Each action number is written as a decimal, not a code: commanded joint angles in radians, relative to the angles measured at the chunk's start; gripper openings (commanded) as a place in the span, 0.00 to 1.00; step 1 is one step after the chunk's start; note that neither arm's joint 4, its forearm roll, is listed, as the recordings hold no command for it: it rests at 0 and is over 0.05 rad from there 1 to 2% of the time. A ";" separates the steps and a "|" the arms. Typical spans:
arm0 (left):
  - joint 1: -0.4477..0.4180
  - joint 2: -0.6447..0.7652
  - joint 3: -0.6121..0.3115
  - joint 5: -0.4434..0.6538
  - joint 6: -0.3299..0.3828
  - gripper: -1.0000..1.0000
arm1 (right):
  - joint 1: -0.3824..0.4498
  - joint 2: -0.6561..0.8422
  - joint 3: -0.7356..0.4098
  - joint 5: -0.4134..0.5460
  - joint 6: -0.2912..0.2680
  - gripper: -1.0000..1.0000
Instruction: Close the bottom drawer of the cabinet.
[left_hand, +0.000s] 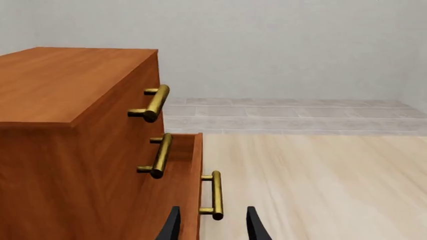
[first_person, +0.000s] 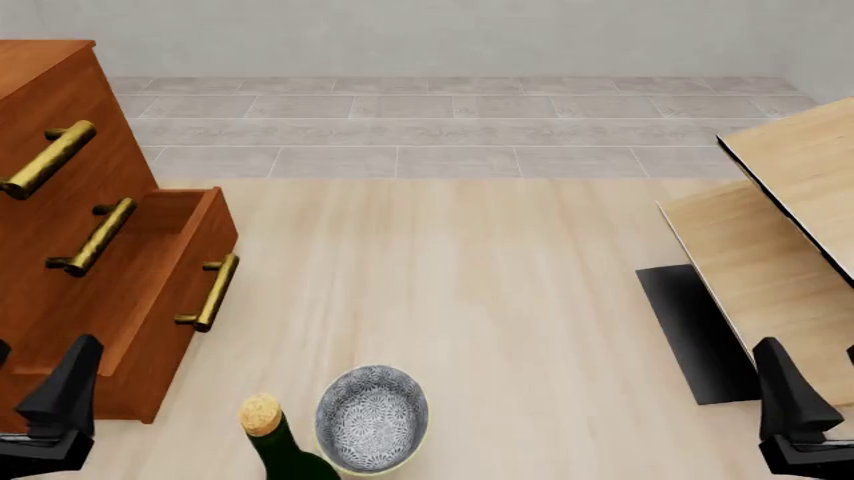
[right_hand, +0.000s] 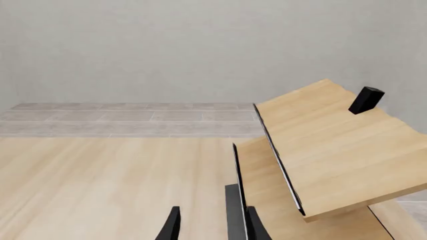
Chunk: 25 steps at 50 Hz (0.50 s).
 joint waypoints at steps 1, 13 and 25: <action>0.011 -0.018 0.022 -0.032 0.022 1.00 | 0.002 0.007 -0.003 -0.001 0.000 1.00; 0.006 -0.025 0.022 -0.024 0.023 1.00 | 0.006 0.005 -0.003 0.000 -0.004 1.00; -0.016 0.016 0.025 -0.043 -0.008 1.00 | 0.022 0.001 -0.002 -0.004 -0.024 1.00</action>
